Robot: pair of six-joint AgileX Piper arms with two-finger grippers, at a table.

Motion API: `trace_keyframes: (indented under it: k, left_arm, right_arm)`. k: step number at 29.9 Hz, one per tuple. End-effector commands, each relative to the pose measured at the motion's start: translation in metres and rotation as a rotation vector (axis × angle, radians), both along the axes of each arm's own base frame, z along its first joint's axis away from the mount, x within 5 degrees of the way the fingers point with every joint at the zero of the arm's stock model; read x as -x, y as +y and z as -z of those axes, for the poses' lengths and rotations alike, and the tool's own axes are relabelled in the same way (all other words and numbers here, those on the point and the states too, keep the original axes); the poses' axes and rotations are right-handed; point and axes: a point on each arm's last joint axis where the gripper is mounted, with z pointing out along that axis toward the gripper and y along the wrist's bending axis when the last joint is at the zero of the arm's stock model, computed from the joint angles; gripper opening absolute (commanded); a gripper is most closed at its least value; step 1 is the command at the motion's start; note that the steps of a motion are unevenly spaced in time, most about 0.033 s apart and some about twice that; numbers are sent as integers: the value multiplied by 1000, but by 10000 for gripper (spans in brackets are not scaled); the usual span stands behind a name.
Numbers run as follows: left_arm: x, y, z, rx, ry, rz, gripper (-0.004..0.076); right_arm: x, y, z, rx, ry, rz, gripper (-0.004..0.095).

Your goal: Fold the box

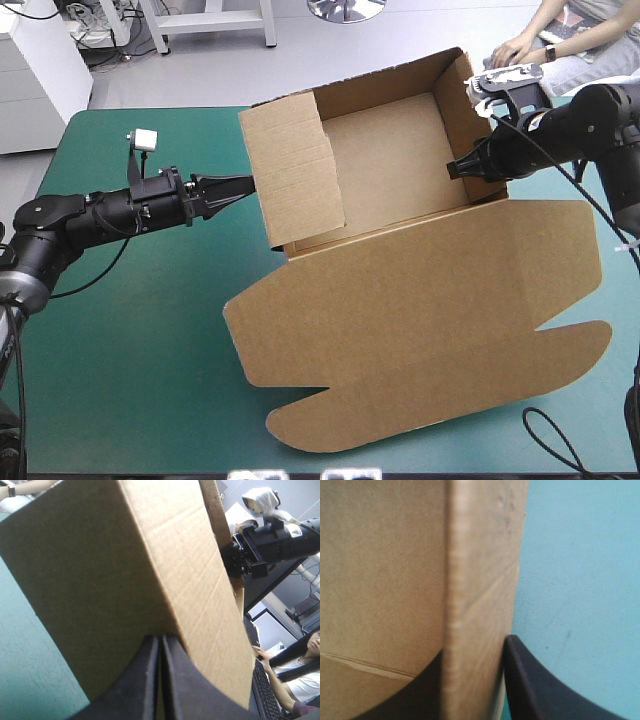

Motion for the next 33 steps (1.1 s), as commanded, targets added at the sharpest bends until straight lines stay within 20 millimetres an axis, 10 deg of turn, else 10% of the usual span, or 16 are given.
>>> trace_keyframes:
  k: [1,13,33]
  left_arm:
    - [16,-6,-27,91,-80,97,13]
    - [22,-24,-28,95,-65,172,459]
    - [5,-49,-86,-322,0,-163,468]
  right_arm:
    - [15,-1,-21,-50,-58,-4,-17]
    - [14,0,-22,-64,-64,-7,-17]
    - [11,2,-26,-130,-100,31,-15]
